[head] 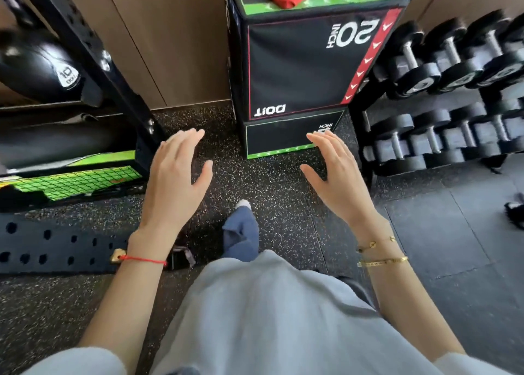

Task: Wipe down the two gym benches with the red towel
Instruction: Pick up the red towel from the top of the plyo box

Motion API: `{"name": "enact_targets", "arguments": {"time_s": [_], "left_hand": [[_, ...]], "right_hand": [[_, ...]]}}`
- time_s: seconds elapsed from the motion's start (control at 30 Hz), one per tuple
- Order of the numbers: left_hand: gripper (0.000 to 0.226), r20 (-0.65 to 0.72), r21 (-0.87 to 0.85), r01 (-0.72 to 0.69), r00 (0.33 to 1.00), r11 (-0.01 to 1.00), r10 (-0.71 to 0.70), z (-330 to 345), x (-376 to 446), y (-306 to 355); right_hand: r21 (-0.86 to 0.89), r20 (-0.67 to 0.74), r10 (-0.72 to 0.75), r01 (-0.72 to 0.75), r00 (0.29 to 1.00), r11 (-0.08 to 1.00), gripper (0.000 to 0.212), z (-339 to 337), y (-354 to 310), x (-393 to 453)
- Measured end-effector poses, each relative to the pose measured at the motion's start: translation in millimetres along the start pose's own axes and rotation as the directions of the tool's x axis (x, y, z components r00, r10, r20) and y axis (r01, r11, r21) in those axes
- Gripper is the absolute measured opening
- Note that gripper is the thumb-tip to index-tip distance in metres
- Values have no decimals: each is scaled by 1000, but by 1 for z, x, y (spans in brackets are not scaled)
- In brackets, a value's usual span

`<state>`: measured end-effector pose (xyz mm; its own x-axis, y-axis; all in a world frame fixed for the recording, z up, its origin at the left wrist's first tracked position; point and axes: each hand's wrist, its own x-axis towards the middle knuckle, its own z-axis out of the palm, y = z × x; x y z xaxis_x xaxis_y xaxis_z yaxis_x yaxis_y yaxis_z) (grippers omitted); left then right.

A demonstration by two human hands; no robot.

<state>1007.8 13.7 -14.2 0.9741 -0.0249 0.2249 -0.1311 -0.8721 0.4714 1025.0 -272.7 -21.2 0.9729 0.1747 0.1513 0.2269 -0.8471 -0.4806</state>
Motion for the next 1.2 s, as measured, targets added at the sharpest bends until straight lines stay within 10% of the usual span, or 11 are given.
{"name": "enact_targets", "arguments": {"time_s": [0.77,1.2], "left_hand": [[48,45,-5,-53,998,999,53,86,409,-44],[46,-64,43,53,997,998,-50,188,560,-22]], "right_hand": [[104,-14,101,-99,995,990,51,23,86,381],[54,78,-136,132,988,990,50,9,191,590]]}}
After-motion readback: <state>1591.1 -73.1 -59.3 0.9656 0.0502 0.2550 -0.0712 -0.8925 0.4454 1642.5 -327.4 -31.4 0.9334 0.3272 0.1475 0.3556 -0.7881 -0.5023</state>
